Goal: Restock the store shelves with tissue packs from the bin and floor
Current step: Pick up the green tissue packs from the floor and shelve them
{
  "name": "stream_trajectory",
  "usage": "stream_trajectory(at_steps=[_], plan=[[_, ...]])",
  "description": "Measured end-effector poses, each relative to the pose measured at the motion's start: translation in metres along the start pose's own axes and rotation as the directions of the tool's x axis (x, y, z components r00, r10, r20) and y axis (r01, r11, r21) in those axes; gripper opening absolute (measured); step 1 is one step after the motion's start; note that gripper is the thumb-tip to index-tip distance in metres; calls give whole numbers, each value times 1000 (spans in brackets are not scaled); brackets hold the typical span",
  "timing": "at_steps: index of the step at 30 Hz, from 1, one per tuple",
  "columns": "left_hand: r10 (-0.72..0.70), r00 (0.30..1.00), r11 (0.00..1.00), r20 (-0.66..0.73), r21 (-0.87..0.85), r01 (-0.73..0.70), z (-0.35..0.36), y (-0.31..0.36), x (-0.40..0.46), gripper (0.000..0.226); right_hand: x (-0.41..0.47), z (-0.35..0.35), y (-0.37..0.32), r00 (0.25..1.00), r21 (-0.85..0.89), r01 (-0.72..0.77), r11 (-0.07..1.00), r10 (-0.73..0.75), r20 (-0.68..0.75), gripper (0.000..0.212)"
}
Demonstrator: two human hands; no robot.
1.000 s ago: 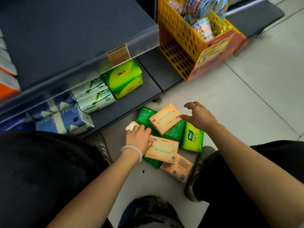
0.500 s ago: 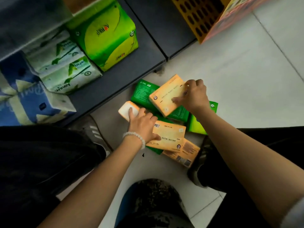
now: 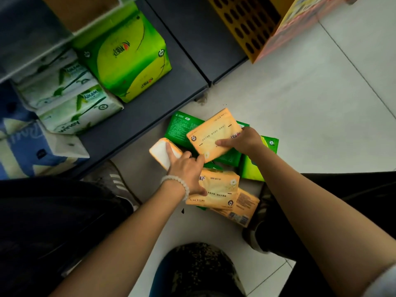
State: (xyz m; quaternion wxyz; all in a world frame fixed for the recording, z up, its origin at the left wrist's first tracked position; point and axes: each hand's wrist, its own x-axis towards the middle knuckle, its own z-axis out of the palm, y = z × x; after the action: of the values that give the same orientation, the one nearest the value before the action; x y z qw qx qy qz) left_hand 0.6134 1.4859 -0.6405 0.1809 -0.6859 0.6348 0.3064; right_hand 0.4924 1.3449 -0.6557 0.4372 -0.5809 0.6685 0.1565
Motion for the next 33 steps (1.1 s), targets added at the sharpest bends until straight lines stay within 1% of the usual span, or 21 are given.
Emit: stream_trajectory(at_steps=[3,4,6,7,8,10,13,16,19,21,23,25,27,29,31,33], plan=[[21,1000,1000,11,12,-21,1,-1,-4,78,-4,-4,6,999,85,-7,996,3,48,66],[38,999,999,17,27,-38,1,-1,-6,78,-5,-7,7,998,140,5,990,-13,60,58],[68,998,997,14,40,-68,-1,2,-12,77,-13,-15,9,996,272,31,962,-53,74,36],[77,997,997,4,32,-77,-3,5,-16,77,-18,-18,9,995,323,47,945,-73,69,30],[79,997,997,-14,23,-79,-7,8,-21,76,-23,-21,9,994,344,71,936,-97,58,28],[82,996,997,-45,3,-82,-16,11,-30,74,-31,-25,9,991,327,116,938,-130,22,32],[81,992,997,-91,2,-82,-35,8,-52,69,-57,-40,5,982,308,185,933,-167,-84,41],[25,989,1000,-146,4,-25,-60,1,-83,69,-84,-61,3,967,386,238,891,-179,-182,54],[-47,966,998,-252,-45,37,-89,-10,-125,71,-117,-85,-4,938,431,322,843,-224,-263,55],[-78,942,995,-325,-88,52,-113,-22,-150,73,-145,-106,-18,905,420,405,812,-289,-313,53],[-99,900,990,-425,-133,46,-142,-33,-176,74,-175,-130,-35,860,392,496,775,-375,-346,51],[-147,842,985,-519,-157,75,-175,-41,-201,71,-202,-157,-51,799,372,593,714,-462,-386,51],[-208,760,976,-616,-179,122,-209,-50,-226,71,-226,-183,-68,725,340,680,650,-526,-444,52],[-265,657,964,-706,-215,159,-242,-59,-247,72,-243,-206,-91,654,300,748,592,-581,-485,48],[-319,560,948,-764,-257,190,-271,-70,-258,72,-256,-224,-119,599,278,796,539,-629,-496,47],[-382,479,924,-791,-306,231,-293,-84,-259,71,-260,-233,-153,562,272,825,496,-664,-493,50]])
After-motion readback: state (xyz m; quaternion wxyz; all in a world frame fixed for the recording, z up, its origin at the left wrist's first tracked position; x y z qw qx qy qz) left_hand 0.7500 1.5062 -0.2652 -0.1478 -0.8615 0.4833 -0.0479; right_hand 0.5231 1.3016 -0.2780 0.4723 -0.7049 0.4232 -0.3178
